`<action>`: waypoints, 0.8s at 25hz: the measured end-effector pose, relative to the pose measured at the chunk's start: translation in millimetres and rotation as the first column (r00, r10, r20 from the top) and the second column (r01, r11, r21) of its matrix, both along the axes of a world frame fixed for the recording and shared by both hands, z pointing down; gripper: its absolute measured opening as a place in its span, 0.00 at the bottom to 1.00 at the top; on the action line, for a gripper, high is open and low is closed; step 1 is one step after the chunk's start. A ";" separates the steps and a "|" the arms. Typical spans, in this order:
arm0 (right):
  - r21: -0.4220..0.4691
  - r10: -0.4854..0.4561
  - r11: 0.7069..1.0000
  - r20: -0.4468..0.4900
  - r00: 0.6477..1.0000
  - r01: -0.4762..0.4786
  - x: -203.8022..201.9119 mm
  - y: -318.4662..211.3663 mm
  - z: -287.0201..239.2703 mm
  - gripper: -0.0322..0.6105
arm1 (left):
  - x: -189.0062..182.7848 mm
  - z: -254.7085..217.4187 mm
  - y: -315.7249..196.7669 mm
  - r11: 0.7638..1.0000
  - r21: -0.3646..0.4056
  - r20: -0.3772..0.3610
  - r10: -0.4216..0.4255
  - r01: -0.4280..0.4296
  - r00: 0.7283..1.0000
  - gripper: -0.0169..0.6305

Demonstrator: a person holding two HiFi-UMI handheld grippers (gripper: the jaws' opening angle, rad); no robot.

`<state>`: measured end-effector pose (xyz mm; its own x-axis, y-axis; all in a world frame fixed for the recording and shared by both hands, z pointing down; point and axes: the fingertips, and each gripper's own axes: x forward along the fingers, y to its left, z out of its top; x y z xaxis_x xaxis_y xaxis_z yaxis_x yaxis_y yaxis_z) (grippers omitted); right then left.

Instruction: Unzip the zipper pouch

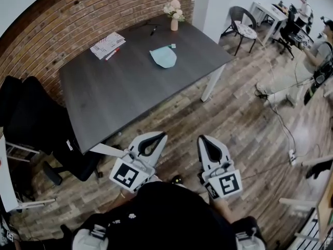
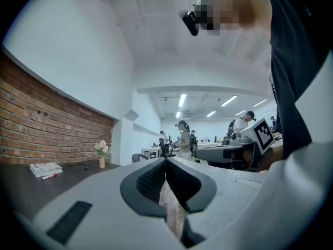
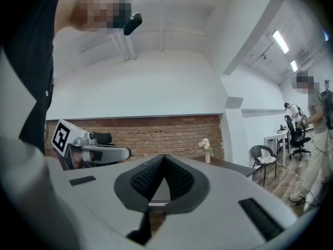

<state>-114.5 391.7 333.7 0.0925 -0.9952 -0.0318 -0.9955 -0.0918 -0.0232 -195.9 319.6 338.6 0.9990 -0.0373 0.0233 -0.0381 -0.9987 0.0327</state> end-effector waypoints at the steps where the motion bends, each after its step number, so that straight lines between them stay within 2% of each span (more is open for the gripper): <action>1: -0.001 0.004 1.000 0.011 1.000 -0.004 1.1 4.9 1.7 0.05 | 1.1 0.9 4.2 1.000 -0.003 0.001 0.004 -0.004 1.000 0.03; 9: 0.002 0.031 0.999 0.076 0.997 -0.032 9.1 44.9 13.7 0.05 | 9.0 5.6 44.3 0.999 -0.009 0.015 0.045 -0.044 0.999 0.03; 20: 0.016 0.073 0.997 0.125 0.990 -0.075 18.3 72.8 24.2 0.05 | 19.6 11.6 56.6 0.998 0.005 0.044 0.066 -0.066 0.997 0.03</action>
